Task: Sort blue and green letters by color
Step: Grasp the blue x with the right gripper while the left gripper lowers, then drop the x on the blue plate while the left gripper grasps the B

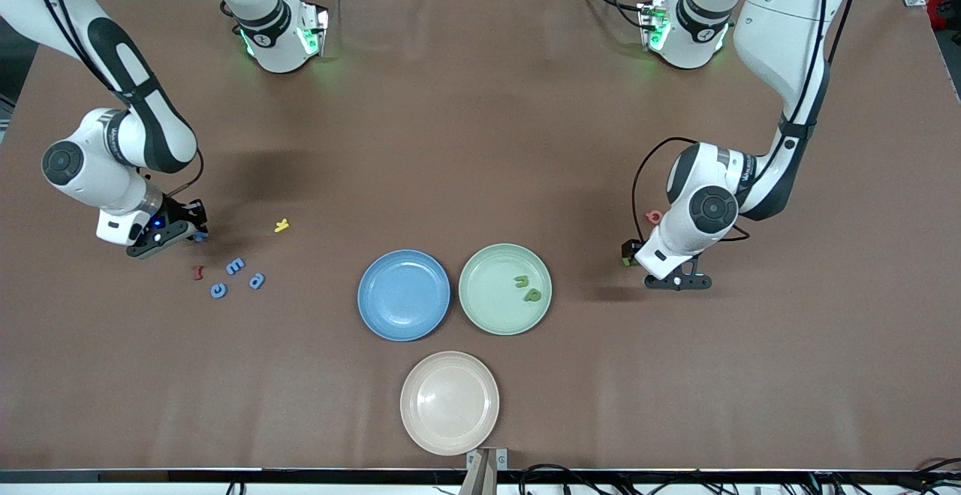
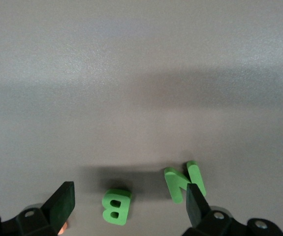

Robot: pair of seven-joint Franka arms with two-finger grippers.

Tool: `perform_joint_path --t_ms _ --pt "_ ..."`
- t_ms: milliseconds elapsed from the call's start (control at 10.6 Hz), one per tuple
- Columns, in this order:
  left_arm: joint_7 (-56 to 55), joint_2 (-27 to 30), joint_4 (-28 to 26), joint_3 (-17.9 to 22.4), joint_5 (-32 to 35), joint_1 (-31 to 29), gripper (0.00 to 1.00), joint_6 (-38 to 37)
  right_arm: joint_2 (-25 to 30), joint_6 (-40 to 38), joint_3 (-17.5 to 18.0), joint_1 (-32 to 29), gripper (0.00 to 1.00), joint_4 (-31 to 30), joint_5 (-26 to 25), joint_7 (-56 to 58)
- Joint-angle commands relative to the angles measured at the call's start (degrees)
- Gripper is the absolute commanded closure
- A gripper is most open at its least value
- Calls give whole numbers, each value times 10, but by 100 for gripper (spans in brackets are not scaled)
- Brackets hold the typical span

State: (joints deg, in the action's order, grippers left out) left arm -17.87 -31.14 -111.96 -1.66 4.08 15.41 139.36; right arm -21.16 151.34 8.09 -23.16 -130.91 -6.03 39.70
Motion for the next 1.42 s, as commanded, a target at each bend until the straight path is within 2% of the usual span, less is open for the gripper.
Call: perform_joint_path --t_ms 0,284,567,757,1135,1324 --pt "49 28 -37 -4 15 -25 0 7 16 -109 3 52 100 69 1 -106" --pt "71 48 -75 -4 15 -29 0 8 9 -188 3 125 100 155 6 -243" --pt "78 62 -101 -15 15 -42 0 43 -8 -202 -2 196 100 202 128 -304" --pt "72 53 -99 -20 13 -41 0 58 -40 -201 -4 244 100 247 132 -405" --pt "71 26 -140 -19 14 -45 0 174 -132 -198 -6 328 100 362 130 -574" --pt "74 24 -141 -19 14 -46 0 176 -166 -194 -7 360 100 411 126 -639"
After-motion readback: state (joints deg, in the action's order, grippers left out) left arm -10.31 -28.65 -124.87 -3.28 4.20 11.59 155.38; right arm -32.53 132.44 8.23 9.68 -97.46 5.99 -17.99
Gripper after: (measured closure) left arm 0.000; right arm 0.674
